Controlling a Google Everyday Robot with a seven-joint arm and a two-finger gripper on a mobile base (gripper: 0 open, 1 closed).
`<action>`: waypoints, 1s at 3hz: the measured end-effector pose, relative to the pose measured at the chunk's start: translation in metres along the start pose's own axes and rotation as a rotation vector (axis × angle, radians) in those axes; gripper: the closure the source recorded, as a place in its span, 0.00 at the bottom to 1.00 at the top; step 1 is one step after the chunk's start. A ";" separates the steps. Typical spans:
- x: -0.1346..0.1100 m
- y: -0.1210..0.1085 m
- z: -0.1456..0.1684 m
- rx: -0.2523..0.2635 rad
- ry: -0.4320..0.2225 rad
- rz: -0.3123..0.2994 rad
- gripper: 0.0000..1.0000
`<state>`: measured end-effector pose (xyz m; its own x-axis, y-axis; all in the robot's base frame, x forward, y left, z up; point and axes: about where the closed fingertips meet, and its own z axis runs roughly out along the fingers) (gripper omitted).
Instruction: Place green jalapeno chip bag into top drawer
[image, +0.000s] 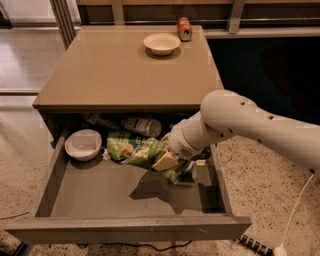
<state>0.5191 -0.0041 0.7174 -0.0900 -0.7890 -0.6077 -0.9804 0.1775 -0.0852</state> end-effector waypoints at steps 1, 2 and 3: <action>0.007 0.011 0.023 -0.051 -0.012 0.010 1.00; 0.015 0.026 0.043 -0.098 -0.017 0.016 1.00; 0.024 0.061 0.066 -0.169 -0.020 0.000 1.00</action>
Offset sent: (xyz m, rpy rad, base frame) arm -0.0368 0.0263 -0.0754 0.0407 0.1418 0.0789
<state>0.4691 0.0266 0.6460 -0.0882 -0.7771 -0.6231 -0.9961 0.0750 0.0475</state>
